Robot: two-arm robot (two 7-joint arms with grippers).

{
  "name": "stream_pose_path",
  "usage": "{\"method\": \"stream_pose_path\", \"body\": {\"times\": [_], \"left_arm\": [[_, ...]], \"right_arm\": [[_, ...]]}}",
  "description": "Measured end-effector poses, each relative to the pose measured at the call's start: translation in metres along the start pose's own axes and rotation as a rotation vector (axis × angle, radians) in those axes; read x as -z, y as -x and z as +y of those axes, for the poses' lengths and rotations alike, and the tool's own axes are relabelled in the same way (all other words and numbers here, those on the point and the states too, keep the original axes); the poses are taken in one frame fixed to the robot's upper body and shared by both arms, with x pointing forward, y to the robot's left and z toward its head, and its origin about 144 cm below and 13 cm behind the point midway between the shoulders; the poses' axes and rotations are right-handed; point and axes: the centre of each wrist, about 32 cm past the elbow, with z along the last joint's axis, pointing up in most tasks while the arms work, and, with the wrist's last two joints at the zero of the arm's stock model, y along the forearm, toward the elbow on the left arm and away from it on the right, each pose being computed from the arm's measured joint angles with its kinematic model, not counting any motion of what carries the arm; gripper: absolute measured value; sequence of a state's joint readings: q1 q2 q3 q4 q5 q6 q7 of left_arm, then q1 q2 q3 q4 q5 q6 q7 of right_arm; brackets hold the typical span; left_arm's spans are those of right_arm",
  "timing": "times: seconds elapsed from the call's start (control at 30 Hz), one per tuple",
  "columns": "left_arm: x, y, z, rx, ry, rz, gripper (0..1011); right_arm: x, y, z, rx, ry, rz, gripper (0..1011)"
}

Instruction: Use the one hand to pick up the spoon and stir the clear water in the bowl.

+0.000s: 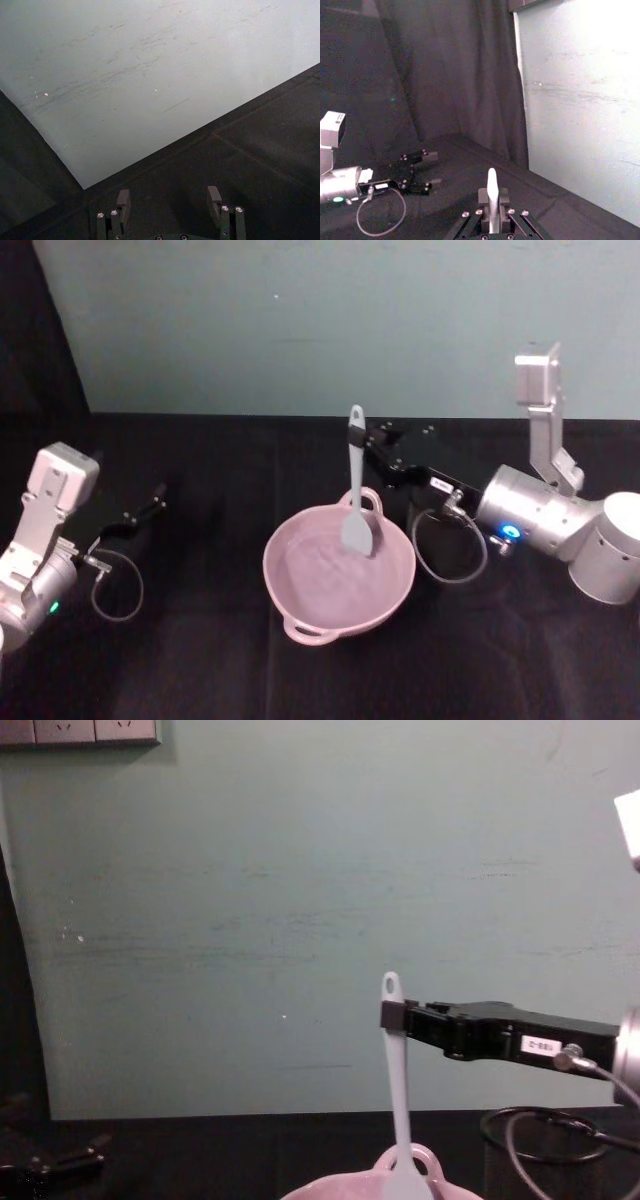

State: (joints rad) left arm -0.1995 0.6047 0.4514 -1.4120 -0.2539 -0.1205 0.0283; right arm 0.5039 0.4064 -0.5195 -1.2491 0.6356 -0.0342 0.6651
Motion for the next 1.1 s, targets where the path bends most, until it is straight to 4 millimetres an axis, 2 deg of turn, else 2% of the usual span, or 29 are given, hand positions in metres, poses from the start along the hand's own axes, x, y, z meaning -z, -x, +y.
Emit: {"method": "stream_pose_path", "body": {"times": [0.27, 0.6, 1.1], "left_arm": [[0.000, 0.000, 0.000, 0.000, 0.000, 0.000, 1005], [0.000, 0.000, 0.000, 0.000, 0.000, 0.000, 1005], [0.000, 0.000, 0.000, 0.000, 0.000, 0.000, 1005]], "right_arm": [[0.000, 0.015, -0.008, -0.030, 0.012, -0.007, 117], [0.000, 0.048, 0.008, -0.133, 0.005, -0.014, 118], [-0.010, 0.048, 0.010, -0.124, -0.038, -0.033, 117]]}}
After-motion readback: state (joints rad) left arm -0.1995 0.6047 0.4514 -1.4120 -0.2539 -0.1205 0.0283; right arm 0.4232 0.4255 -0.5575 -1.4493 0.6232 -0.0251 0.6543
